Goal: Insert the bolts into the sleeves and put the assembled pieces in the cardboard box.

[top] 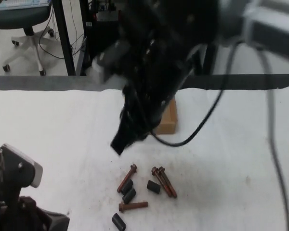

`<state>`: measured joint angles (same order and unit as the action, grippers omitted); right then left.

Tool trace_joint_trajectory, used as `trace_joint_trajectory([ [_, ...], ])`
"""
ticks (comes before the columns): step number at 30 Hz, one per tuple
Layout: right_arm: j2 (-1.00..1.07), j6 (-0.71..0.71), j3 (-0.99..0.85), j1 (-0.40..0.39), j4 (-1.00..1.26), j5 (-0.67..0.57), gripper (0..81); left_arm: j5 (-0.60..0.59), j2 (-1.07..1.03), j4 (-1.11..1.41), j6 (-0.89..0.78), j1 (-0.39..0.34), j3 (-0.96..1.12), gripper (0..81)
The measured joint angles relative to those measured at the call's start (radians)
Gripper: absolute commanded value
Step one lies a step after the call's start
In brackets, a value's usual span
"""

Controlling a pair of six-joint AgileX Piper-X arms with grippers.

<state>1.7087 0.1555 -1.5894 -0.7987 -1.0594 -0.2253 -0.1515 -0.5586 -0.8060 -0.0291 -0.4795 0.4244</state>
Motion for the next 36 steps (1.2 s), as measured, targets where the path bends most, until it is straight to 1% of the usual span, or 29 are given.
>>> trace_joint_trajectory([
  [3, -0.067, -0.078, 0.135, 0.004, 0.121, 0.040, 0.8, 0.000, 0.001, -0.038, 0.003, 0.000, 0.000, 0.3],
  [6, -0.074, -0.110, 0.222, 0.004, 0.173, 0.031, 0.7, 0.000, 0.001, -0.048, 0.007, 0.000, 0.000, 0.3],
  [7, -0.069, -0.119, 0.269, 0.004, 0.199, 0.004, 0.1, 0.000, 0.001, -0.048, 0.008, 0.000, 0.000, 0.3],
  [10, -0.029, -0.134, 0.374, 0.008, 0.260, -0.089, 6.2, 0.000, 0.001, -0.046, 0.009, 0.000, 0.000, 0.3],
  [12, -0.001, -0.129, 0.412, 0.007, 0.294, -0.123, 9.7, 0.000, 0.001, -0.046, 0.013, 0.000, 0.000, 0.3],
  [15, 0.015, -0.072, 0.426, 0.007, 0.368, -0.142, 13.2, 0.001, 0.001, -0.046, 0.014, 0.000, 0.000, 0.3],
  [18, 0.014, 0.021, 0.424, 0.007, 0.465, -0.145, 19.2, 0.003, 0.001, -0.046, 0.014, 0.000, 0.000, 0.3],
  [20, 0.014, 0.155, 0.422, 0.007, 0.509, -0.152, 24.5, 0.004, 0.001, -0.046, 0.014, 0.000, 0.000, 0.3],
  [22, 0.014, 0.240, 0.422, 0.007, 0.512, -0.152, 28.1, 0.006, 0.001, -0.046, 0.014, 0.000, 0.000, 0.3],
  [26, 0.027, 0.347, 0.422, 0.007, 0.510, -0.149, 28.5, 0.007, 0.001, -0.046, 0.014, 0.000, 0.000, 0.3],
  [27, 0.028, 0.347, 0.422, 0.007, 0.510, -0.149, 28.5, 0.007, 0.001, -0.046, 0.014, 0.000, 0.000, 0.3],
  [31, 0.059, 0.419, 0.422, 0.007, 0.475, -0.133, 28.5, 0.007, 0.001, -0.046, 0.014, 0.000, 0.000, 0.3],
  [36, 0.081, 0.460, 0.422, 0.007, 0.452, -0.110, 28.5, 0.007, 0.001, -0.046, 0.014, 0.000, 0.000, 0.3],
])
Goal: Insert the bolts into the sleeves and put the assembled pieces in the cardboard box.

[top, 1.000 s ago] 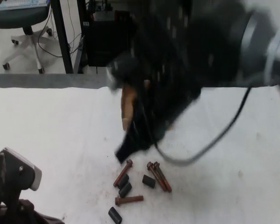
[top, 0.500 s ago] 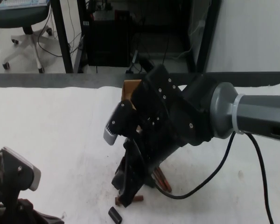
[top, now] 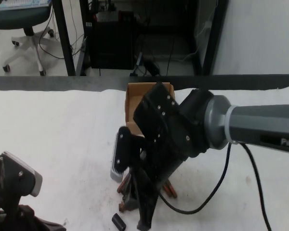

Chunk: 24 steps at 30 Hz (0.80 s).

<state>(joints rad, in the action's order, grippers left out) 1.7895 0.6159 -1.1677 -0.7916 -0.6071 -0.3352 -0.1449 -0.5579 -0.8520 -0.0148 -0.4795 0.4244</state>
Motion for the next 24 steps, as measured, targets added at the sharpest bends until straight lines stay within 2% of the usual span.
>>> trace_joint_trajectory([
  [12, 0.091, 0.089, 0.000, 0.000, -0.008, 0.093, 28.5, 0.000, 0.000, 0.000, 0.000, 0.000, 0.000, 0.3],
  [24, 0.104, 0.118, 0.000, 0.000, 0.029, 0.123, 28.5, 0.000, 0.000, 0.000, 0.000, 0.000, 0.000, 0.3],
])
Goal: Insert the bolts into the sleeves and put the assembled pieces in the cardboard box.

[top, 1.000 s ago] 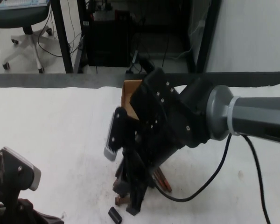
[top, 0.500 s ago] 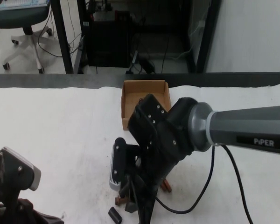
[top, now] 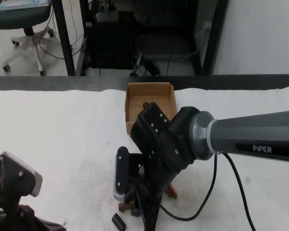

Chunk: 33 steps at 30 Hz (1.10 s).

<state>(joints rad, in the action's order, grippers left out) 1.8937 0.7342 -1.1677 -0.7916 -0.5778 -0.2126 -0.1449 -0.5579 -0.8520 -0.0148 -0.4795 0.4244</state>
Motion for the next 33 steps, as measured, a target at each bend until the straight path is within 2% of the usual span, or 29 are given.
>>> trace_joint_trajectory([
  [7, 0.003, 0.006, 0.000, 0.000, 0.001, 0.004, 26.1, 0.000, 0.000, 0.000, 0.000, 0.000, 0.000, 0.3],
  [9, 0.003, 0.006, 0.000, 0.000, 0.001, 0.004, 17.1, 0.000, 0.000, 0.000, 0.000, 0.000, 0.000, 0.3],
  [11, 0.003, 0.006, 0.000, 0.000, 0.001, 0.004, 0.4, 0.000, 0.000, 0.000, 0.000, 0.000, 0.000, 0.3],
  [24, 0.003, -0.012, -0.003, -0.002, -0.014, 0.069, 0.8, 0.000, 0.000, 0.000, 0.008, 0.000, 0.000, 0.3],
  [33, -0.036, -0.095, -0.006, -0.002, -0.166, 0.118, 0.8, 0.000, 0.000, 0.000, 0.008, 0.000, 0.000, 0.3],
])
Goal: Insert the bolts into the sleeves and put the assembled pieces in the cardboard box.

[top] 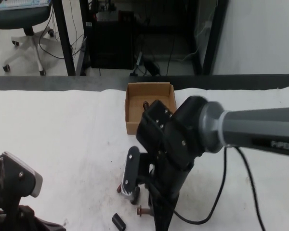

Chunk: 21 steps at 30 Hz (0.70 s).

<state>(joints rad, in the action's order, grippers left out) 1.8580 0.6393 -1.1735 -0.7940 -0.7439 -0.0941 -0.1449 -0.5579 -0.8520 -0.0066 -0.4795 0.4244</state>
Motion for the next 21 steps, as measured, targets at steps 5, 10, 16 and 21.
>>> trace_joint_trajectory([
  [5, -0.096, -0.049, 0.005, 0.000, -0.085, 0.005, 0.8, 0.000, 0.000, 0.000, 0.007, 0.000, 0.000, 0.3],
  [10, -0.112, -0.057, 0.060, -0.002, -0.127, -0.008, 0.8, 0.000, 0.000, 0.000, 0.007, 0.000, 0.000, 0.3],
  [16, -0.117, -0.072, 0.167, -0.009, -0.068, -0.009, 0.8, 0.000, 0.000, 0.000, 0.007, 0.000, 0.000, 0.3],
  [21, -0.128, -0.083, 0.187, -0.009, -0.038, -0.010, 0.8, 0.000, 0.000, 0.000, 0.007, 0.000, 0.000, 0.3],
])
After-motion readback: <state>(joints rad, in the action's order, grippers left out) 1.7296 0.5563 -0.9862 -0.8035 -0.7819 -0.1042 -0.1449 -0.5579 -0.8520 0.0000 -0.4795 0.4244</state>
